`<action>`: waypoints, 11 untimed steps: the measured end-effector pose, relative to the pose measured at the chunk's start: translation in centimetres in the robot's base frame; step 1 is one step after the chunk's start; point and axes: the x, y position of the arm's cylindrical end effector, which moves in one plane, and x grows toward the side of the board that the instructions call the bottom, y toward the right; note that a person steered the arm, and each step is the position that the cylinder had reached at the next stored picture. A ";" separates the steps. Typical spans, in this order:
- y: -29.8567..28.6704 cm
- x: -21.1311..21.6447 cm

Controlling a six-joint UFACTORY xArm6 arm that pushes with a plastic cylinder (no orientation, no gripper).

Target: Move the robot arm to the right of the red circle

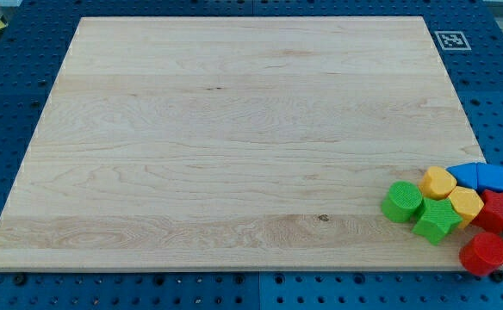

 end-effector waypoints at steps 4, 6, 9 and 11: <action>1.2 1.8; 0.8 1.8; 0.6 1.7; 0.8 1.8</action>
